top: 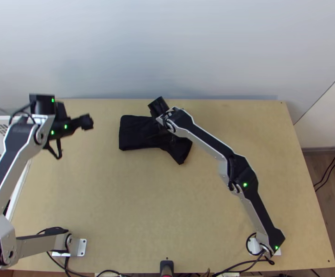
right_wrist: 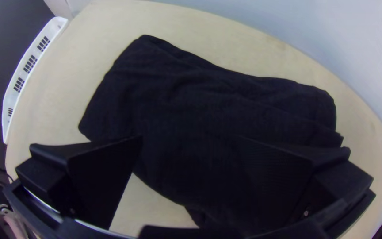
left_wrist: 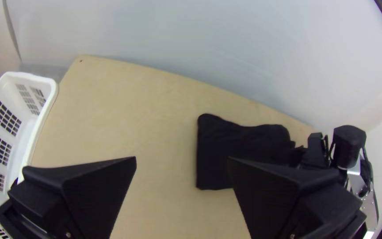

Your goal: Fold the t-shirt

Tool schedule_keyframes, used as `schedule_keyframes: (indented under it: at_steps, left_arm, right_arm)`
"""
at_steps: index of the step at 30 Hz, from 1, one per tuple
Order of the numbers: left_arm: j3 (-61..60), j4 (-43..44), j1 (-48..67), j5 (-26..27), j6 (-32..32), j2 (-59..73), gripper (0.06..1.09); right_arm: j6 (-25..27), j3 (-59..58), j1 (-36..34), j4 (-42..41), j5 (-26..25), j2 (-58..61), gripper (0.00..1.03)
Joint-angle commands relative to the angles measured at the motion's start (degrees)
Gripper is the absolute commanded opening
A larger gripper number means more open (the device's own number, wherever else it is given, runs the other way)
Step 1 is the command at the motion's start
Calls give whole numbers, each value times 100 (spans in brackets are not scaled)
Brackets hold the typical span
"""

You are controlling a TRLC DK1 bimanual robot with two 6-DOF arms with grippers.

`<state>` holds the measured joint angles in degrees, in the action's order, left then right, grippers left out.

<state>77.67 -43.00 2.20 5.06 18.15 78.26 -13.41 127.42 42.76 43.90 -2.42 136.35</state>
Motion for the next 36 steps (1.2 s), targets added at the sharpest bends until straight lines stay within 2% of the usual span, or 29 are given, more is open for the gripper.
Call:
schedule_keyframes:
  at_steps: [1,11,20,28,36]
  left_arm:
    - [-1588,618,-492,-146,-409,-628,104]
    - [-2520,855,-685,-146,-681,-1058,104]
    - [-2740,899,-747,-146,-699,-1164,104]
    - [-2740,908,-773,-146,-743,-1217,104]
    - [-2748,873,-773,-154,-778,-1392,104]
  right_arm:
    - [137,73,57,-268,-497,462,99]
    - [172,-173,-14,-180,-541,770,99]
    - [-57,-367,-497,259,-558,779,99]
    - [-144,-1070,-1314,330,-549,225,99]
    - [-285,-2142,-2545,216,-514,-751,99]
